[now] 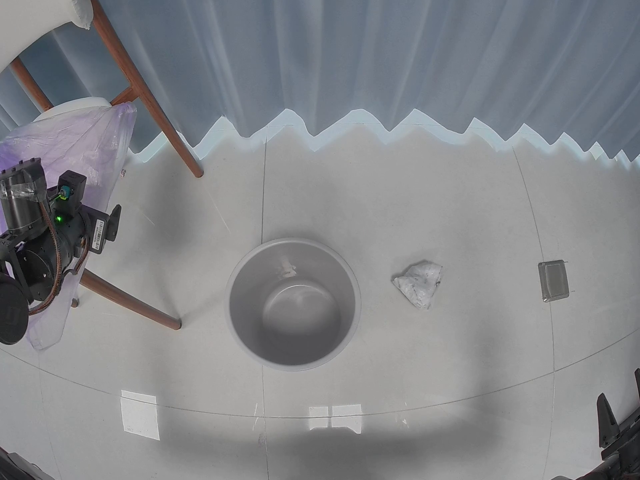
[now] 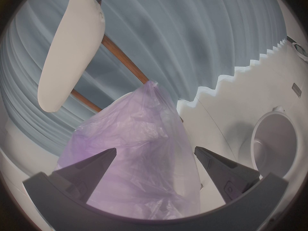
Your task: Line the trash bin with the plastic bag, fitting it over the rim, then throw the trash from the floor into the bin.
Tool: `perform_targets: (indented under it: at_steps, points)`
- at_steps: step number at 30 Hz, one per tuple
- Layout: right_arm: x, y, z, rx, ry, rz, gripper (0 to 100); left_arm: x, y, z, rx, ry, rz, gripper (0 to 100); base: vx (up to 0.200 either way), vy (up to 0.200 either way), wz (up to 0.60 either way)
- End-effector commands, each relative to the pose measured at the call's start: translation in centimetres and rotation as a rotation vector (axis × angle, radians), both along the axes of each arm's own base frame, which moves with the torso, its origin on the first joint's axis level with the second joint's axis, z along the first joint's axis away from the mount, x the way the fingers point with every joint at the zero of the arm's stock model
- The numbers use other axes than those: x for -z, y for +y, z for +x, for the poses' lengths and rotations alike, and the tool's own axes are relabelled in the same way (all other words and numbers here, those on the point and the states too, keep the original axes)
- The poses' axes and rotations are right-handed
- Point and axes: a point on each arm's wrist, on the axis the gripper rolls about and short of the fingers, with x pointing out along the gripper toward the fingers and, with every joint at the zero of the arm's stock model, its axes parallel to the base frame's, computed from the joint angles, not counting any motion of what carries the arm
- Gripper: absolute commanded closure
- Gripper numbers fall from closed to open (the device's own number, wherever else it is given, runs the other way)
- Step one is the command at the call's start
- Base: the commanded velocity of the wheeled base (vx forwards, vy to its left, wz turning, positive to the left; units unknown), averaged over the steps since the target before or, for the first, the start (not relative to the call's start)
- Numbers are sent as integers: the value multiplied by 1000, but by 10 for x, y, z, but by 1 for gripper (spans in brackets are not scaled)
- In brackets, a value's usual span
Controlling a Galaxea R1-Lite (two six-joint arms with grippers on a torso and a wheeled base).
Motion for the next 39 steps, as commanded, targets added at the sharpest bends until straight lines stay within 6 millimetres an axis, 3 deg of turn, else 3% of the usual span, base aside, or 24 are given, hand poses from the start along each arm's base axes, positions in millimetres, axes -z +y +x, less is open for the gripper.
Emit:
perform_targets:
  at_steps: [1,5,6,15,21,30,39]
  points:
    - [5,0,0,-1,2,1,0,4,3,2,-6,15,2,0,0,0,0]
    - [5,0,0,-1,1,-1,0,5,3,8,-6,8,1,0,0,0,0]
    - [5,0,0,-1,1,-1,0,6,4,9,-11,11,1,100,0,0,0]
    - [5,0,0,-1,1,-1,0,3,8,9,-1,3,-3,100,0,0,0]
    - [5,0,0,-1,1,-1,0,-11,15,-1,16,-53,-53,100,0,0,0]
    - [5,0,0,-1,1,-1,0,-17,19,-17,177,-77,-248,100,0,0,0]
    - [5,0,0,-1,1,-1,0,-14,15,-21,293,-104,-633,100,0,0,0]
